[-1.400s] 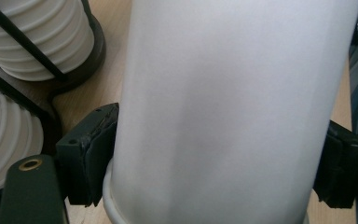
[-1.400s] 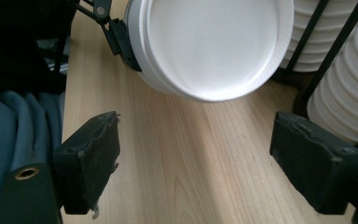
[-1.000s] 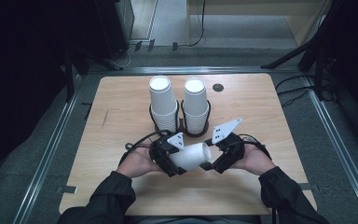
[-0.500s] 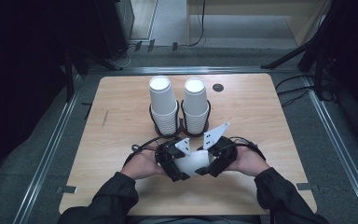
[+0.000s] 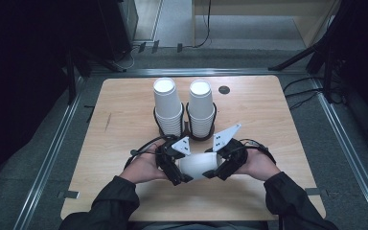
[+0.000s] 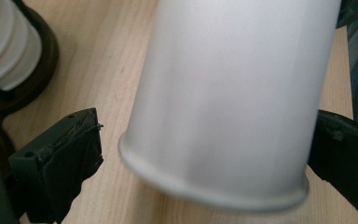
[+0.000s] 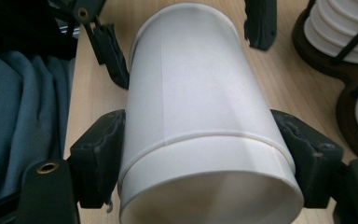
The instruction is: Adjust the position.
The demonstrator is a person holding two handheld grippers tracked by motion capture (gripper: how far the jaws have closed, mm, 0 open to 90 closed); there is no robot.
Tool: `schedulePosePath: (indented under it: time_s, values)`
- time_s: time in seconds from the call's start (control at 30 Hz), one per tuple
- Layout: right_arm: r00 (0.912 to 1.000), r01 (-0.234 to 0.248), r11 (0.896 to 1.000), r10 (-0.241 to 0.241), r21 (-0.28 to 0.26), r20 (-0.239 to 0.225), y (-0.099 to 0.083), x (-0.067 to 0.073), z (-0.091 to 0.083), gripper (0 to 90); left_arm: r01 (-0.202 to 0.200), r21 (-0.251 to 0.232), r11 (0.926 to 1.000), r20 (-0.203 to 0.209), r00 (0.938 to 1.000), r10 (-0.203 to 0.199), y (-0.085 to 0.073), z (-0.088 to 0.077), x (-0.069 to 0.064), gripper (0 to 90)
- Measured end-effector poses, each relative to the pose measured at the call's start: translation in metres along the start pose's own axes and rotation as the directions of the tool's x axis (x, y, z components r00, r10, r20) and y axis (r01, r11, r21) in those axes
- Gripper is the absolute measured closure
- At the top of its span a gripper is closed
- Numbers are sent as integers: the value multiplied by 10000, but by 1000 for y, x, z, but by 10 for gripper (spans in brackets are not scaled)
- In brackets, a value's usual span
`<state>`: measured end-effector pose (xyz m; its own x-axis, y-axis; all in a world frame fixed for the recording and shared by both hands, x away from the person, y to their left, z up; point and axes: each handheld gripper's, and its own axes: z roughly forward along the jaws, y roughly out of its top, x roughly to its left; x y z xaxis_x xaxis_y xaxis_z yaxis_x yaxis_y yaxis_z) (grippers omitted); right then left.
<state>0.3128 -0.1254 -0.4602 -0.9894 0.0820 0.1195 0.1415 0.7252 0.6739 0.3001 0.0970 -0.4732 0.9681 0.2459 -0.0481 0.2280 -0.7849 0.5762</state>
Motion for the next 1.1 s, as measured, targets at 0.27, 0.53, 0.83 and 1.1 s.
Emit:
schedulePosePath:
  time_s: [0.27,0.53,0.83,1.1]
  values:
    - [9993,-257,9994,263,-221,271,-7,-3,-9,237,560,-791,9953,-37,9984,-565,-7,-15,8,0]
    - [9973,-578,9970,600,-521,424,-15,-10,-17,236,857,-1357,9870,18,9963,-863,-13,-23,12,0]
    - [9953,-820,9851,887,-1511,377,-19,-13,-36,236,1040,-2506,9625,369,9945,-978,-18,-26,13,65]
    - [9972,-693,9644,741,-2551,93,-12,-9,-47,236,1087,-2861,9520,1096,9907,-802,-11,-16,9,64]
